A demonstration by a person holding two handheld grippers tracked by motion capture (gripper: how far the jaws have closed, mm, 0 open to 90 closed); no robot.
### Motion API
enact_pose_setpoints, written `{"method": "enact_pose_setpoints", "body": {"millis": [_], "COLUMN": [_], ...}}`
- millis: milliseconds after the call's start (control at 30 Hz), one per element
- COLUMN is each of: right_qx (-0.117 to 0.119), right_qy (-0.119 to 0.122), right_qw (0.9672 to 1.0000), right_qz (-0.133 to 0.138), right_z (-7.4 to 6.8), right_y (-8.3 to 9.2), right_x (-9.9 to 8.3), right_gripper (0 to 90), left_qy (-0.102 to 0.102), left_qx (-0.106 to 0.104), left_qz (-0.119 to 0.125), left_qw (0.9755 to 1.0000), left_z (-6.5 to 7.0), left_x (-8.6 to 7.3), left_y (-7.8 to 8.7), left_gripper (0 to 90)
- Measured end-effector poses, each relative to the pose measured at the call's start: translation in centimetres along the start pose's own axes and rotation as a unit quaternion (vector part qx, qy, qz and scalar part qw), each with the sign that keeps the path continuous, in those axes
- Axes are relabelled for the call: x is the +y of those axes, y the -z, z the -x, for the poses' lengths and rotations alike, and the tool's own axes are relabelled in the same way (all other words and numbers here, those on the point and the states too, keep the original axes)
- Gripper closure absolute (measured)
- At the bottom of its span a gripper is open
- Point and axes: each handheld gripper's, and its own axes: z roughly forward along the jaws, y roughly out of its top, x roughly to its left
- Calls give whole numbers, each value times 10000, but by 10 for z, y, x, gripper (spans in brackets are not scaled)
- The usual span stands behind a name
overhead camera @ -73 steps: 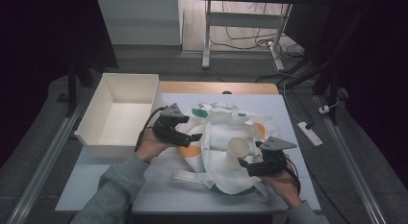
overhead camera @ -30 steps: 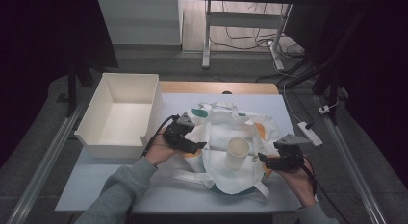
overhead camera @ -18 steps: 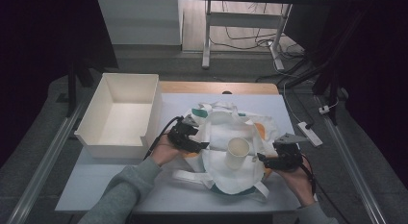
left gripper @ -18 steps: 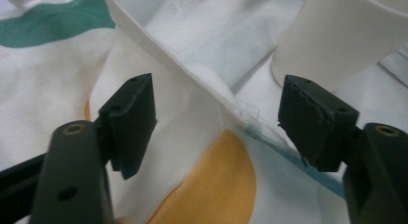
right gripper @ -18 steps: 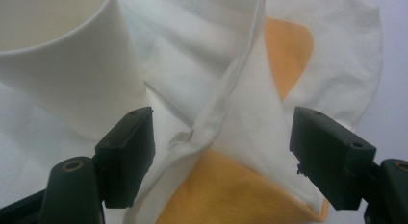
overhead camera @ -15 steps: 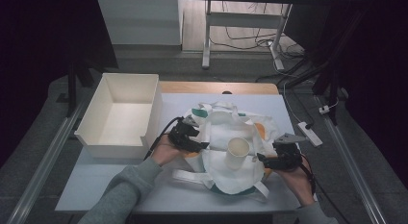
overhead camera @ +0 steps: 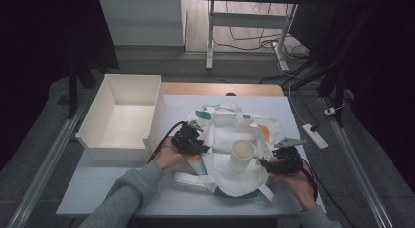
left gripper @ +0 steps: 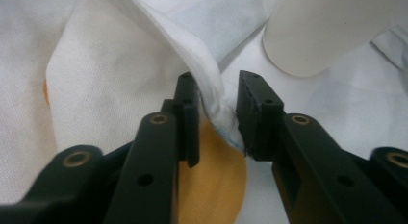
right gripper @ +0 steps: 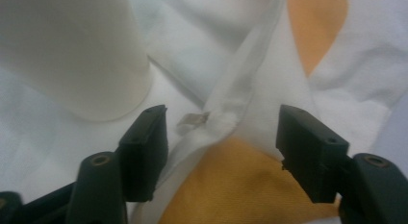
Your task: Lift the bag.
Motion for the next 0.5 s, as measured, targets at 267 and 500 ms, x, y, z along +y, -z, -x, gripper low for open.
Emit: {"method": "enact_pose_setpoints", "body": {"millis": [267,500], "right_qx": [148,195], "right_qy": [0,-60], "right_qw": [9998,9996], "right_qz": [-148,-213], "right_z": [-1,0], "right_y": [-7,-7], "right_x": [-1,-2], "right_gripper": [490,591], "left_qy": [-3,-7], "left_qx": [-25,-29], "left_qz": [-36,-42], "left_qw": [10000,10000], "left_z": [0,0], "left_x": [0,0], "left_y": [0,0], "left_gripper": [782,786]}}
